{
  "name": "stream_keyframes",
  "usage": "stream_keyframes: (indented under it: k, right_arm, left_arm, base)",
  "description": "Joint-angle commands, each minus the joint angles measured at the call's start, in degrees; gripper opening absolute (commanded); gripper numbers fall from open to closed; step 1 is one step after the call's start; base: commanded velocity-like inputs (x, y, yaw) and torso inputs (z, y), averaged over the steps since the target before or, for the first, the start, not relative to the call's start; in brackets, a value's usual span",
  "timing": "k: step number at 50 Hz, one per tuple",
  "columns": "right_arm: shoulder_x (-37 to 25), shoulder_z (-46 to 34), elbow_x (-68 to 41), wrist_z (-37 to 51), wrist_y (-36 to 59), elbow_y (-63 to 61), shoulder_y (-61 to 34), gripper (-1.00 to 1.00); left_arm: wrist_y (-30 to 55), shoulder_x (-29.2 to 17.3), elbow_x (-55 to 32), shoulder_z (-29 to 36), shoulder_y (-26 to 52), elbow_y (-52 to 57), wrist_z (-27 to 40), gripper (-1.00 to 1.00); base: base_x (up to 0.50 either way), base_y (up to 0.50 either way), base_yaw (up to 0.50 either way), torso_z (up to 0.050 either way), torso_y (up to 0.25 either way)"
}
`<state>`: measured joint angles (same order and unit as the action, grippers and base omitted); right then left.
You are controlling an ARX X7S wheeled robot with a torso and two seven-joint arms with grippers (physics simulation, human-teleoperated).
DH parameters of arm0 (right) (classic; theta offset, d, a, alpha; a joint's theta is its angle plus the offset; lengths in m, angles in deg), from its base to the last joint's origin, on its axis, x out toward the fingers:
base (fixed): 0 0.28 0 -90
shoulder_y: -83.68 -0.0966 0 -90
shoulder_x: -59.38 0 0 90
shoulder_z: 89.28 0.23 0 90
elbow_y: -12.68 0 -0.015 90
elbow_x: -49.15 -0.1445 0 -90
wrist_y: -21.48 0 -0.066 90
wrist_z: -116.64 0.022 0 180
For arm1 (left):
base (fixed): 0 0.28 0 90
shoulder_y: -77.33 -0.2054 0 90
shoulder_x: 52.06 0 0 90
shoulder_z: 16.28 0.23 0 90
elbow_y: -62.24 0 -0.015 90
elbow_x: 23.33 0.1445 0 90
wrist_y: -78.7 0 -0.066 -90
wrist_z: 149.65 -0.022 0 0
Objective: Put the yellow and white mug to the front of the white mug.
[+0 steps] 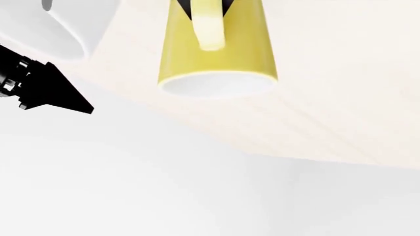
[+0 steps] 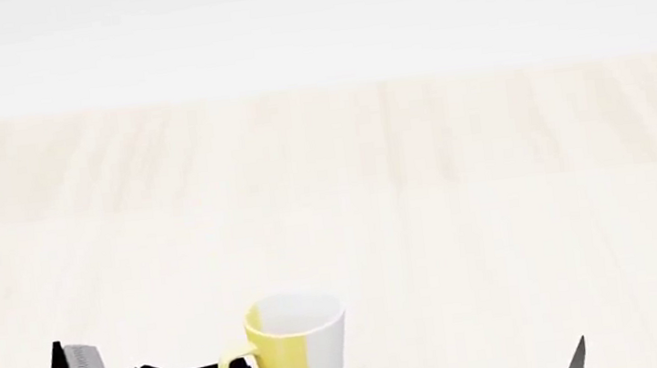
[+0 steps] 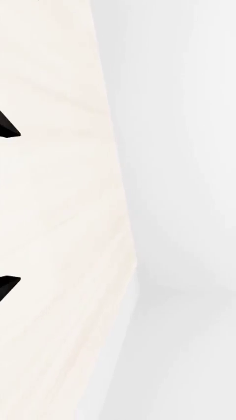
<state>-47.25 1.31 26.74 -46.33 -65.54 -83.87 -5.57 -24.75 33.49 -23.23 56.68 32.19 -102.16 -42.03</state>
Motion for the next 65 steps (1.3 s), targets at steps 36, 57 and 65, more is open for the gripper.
stream_keyframes:
  k: [36, 57, 65]
  right_arm:
    - [-0.6, -0.9, -0.4, 0.6, -0.3, -0.2, 0.1, 1.0]
    - [-0.8, -1.3, -0.7, 0.9, -0.1, -0.4, 0.0, 1.0]
    - [-1.0, -1.4, -0.8, 1.1, 0.0, -0.7, 0.0, 1.0]
  left_arm:
    - [-6.2, 0.2, 0.3, 4.8, -2.3, -0.6, 1.7, -1.0]
    - [-1.9, -0.2, -1.9, 1.5, -0.7, -0.6, 0.4, 1.0]
    - [-2.2, 0.0, -2.1, -0.2, -0.4, -0.6, -1.5, 1.0]
  base:
    - [0.0, 0.0, 0.0, 0.0, 0.0]
    - [0.0, 0.0, 0.0, 0.0, 0.0]
    - [0.0, 0.0, 0.0, 0.0, 0.0]
